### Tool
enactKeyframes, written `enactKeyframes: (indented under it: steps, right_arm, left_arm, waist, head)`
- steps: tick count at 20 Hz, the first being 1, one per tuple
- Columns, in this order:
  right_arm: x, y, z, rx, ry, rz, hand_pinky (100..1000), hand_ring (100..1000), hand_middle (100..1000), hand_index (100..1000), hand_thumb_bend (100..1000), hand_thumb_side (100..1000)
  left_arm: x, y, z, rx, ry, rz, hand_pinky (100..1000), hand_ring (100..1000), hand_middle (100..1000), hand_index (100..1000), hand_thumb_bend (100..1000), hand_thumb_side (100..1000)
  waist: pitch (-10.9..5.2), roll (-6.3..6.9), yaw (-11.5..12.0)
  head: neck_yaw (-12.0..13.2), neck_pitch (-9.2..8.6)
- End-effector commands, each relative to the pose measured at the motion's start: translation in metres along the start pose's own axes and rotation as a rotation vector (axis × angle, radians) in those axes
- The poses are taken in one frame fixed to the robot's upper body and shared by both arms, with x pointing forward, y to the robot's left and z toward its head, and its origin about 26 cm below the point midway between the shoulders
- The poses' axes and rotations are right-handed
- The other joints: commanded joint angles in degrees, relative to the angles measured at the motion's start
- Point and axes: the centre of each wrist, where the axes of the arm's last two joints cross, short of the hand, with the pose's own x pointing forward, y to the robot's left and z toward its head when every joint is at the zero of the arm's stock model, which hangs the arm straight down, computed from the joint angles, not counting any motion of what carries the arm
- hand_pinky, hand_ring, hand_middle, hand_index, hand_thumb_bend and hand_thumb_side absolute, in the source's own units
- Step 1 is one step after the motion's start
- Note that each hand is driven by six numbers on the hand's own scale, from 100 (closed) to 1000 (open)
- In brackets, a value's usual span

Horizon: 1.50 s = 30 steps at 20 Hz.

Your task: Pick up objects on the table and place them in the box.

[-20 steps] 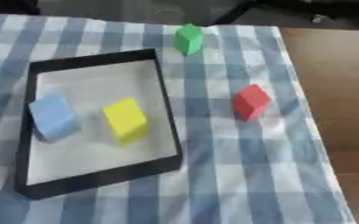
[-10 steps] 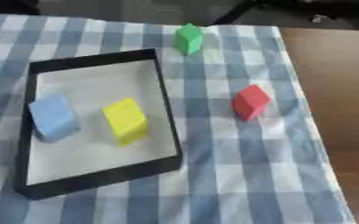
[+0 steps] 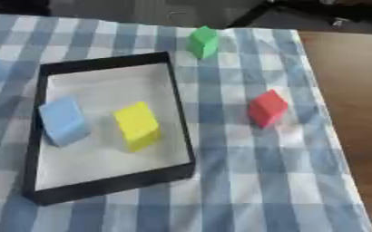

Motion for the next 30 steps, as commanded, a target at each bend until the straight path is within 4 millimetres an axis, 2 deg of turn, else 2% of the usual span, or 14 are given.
enactKeyframes:
  steps: [1,5,14,30]
  right_arm:
    - [-0.002,-0.012,-0.002,-0.012,0.006,0.042,892,861,869,844,100,100]
    - [-0.005,-0.011,-0.002,-0.008,0.016,0.048,894,869,879,847,100,100]
    - [-0.015,-0.007,-0.006,-0.02,0.051,0.058,896,878,890,849,100,100]
    - [-0.023,0.005,-0.011,0.069,0.063,0.146,904,907,909,878,100,273]
  left_arm:
    - [0.007,0.002,-0.002,0.001,-0.024,0.006,608,741,712,808,433,618]
    - [0.006,0.002,-0.001,-0.002,-0.021,0.008,609,741,712,808,435,618]
    - [0.007,0.001,-0.001,-0.008,-0.019,0.016,609,741,711,809,438,618]
    - [0.016,-0.001,-0.007,-0.03,-0.05,0.021,609,741,710,809,444,615]
  waist:
    - [-0.78,-0.13,0.5]
    - [-0.65,-0.17,1.11]
    - [0.96,0.48,2.12]
    - [3.2,-1.06,5.09]
  head:
    - [-0.8,-0.74]
    - [-1.28,-0.83]
    - [-3.42,-1.44]
    - [-5.51,-3.41]
